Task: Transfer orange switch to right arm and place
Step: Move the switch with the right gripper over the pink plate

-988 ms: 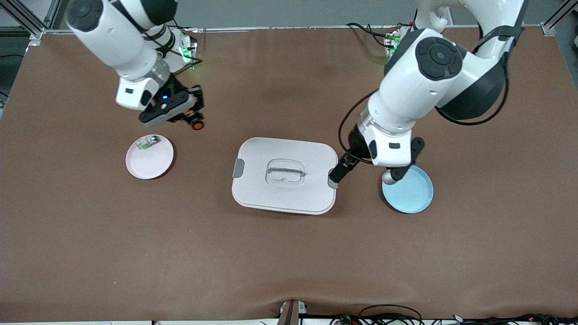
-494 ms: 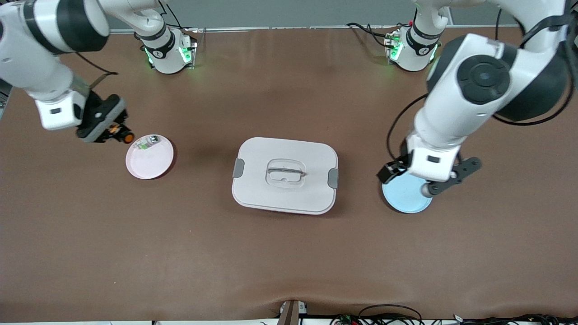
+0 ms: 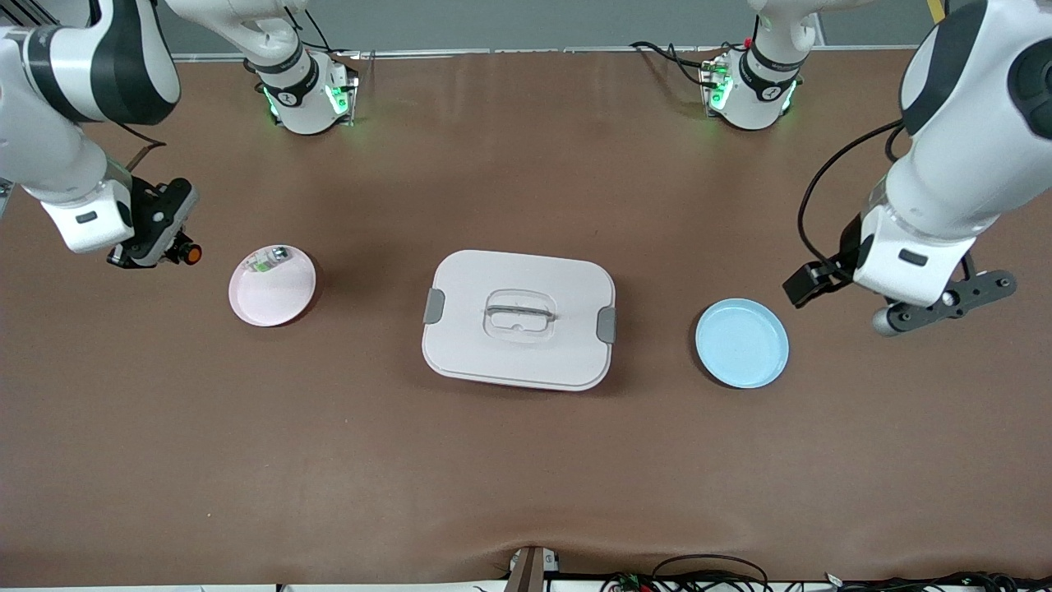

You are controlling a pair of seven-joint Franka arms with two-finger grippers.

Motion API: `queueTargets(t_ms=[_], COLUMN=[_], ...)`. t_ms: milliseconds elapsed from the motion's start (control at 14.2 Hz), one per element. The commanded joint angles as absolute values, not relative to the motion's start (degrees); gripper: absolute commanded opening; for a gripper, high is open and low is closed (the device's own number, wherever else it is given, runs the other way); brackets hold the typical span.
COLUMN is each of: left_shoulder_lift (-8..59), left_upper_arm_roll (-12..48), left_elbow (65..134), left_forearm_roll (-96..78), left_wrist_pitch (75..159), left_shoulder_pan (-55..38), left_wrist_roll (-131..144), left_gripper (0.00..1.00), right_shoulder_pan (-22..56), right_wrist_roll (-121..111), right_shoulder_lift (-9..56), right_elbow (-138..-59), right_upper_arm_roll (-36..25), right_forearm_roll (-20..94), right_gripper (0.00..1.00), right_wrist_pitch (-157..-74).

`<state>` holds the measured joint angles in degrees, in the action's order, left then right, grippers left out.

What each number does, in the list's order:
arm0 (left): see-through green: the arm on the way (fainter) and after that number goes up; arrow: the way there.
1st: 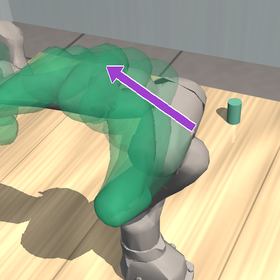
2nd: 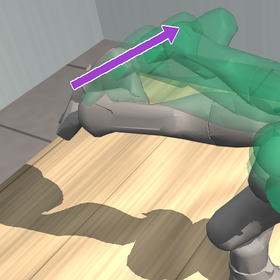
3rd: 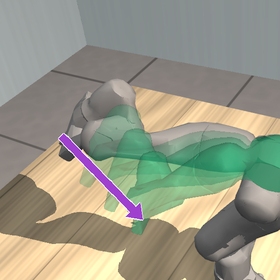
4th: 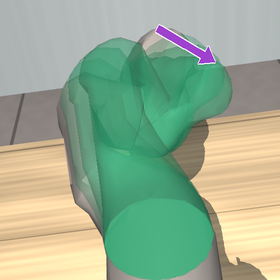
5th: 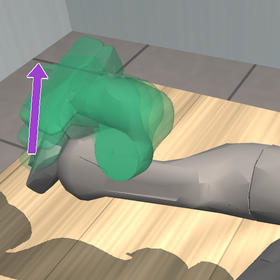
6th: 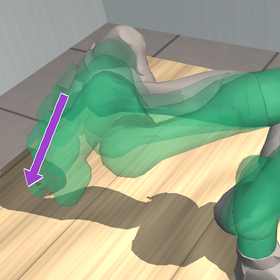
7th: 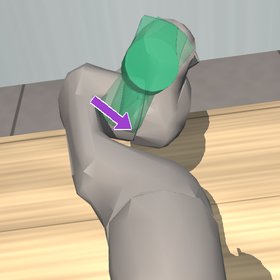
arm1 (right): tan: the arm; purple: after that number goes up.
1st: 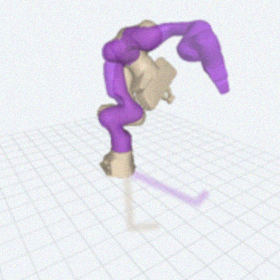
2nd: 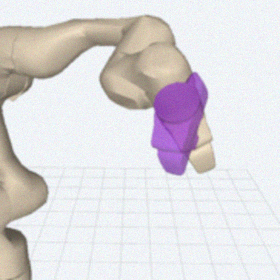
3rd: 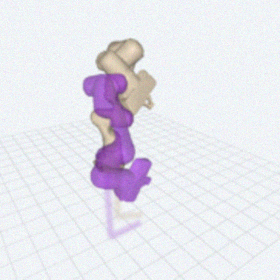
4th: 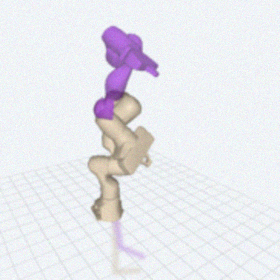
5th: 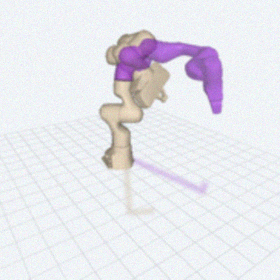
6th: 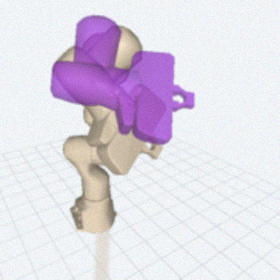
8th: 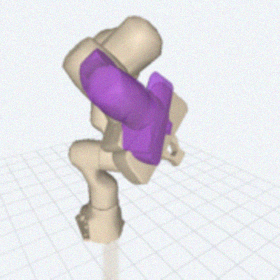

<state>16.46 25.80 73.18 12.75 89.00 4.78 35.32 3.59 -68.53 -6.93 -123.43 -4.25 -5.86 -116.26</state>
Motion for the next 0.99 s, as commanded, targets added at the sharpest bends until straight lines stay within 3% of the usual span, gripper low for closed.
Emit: queueTargets(t_ms=[0, 424, 918], left_shoulder_lift=[11.1, 1.8, -4.8], left_upper_arm_roll=[17.6, 0.7, -0.6], left_elbow=[74.9, 80.7, 87.7], left_forearm_roll=[12.7, 3.2, 2.7], left_wrist_pitch=[86.0, 84.3, 84.3], left_shoulder_pan=[-1.2, -7.3, -8.1], left_wrist_roll=[28.6, 7.7, 2.4], left_gripper=[1.0, 1.0, 1.0], right_shoulder_pan=[1.5, 1.0, 1.3], right_wrist_roll=[-72.5, -75.2, -76.4], right_shoulder_lift=[-7.0, -5.9, 0.3], right_elbow=[-128.8, -136.7, -140.1], right_upper_arm_roll=[-3.2, -3.2, -3.1], right_forearm_roll=[-6.9, -6.9, -6.9], right_gripper=[0.0, 0.0, 0.0], right_wrist_pitch=[-123.9, -134.1, -141.6])
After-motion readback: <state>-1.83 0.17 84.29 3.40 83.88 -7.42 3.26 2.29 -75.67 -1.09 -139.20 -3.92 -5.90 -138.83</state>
